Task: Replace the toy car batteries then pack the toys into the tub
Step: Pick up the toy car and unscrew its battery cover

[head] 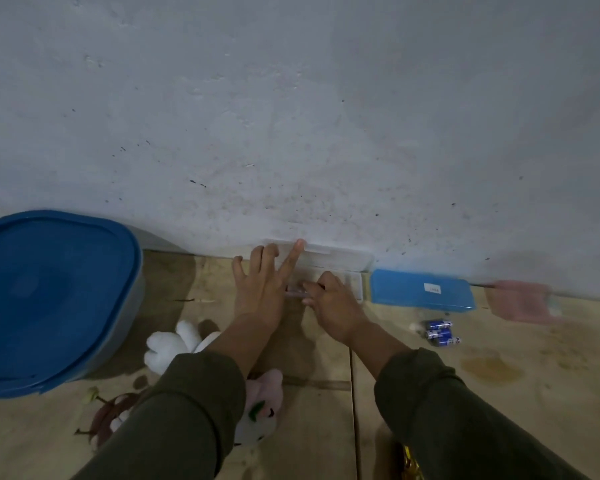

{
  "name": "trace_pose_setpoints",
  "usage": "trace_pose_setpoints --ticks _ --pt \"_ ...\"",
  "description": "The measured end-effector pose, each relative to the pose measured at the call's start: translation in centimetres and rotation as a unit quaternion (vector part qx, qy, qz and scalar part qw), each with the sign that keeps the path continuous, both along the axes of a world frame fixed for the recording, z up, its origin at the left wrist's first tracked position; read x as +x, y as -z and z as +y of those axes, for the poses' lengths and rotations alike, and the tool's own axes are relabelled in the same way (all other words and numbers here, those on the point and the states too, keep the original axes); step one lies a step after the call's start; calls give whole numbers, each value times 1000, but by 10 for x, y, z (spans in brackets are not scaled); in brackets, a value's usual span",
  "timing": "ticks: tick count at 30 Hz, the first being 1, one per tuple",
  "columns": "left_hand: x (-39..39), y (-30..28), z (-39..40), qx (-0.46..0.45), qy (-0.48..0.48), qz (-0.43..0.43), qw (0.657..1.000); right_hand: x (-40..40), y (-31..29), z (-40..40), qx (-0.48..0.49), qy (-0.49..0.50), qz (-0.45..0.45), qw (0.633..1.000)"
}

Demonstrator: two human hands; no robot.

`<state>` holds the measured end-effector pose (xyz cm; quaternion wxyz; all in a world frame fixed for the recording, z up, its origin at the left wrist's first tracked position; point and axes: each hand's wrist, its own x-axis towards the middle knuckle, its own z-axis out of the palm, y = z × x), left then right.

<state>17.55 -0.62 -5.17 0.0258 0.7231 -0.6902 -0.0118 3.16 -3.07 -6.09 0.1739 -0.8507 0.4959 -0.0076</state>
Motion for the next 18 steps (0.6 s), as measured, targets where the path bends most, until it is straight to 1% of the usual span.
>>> trace_pose_setpoints --ticks 2,4,6,9,11,13,15,18 --pt "-1 4 1 -16 -14 -9 1000 -2 -3 1 -1 -7 -11 1000" --pt "-3 5 1 -11 -26 -3 1000 -3 -4 2 -22 -15 8 1000" --pt "-5 1 0 5 -32 6 999 -4 -5 4 -59 -26 49 997" --pt "-6 -7 2 23 -41 -13 999 -7 -8 5 -141 -32 110 983" --pt "-6 -12 7 29 -56 -24 998 -13 -10 5 -188 -31 107 976" --pt "-5 -19 13 32 -81 -20 996 -23 -17 2 -177 -38 89 979" --pt "-7 -31 22 36 -100 0 994 -35 -30 0 -126 -15 80 989" --pt "-19 -48 39 38 -106 47 993 -59 -48 3 -20 57 28 998"
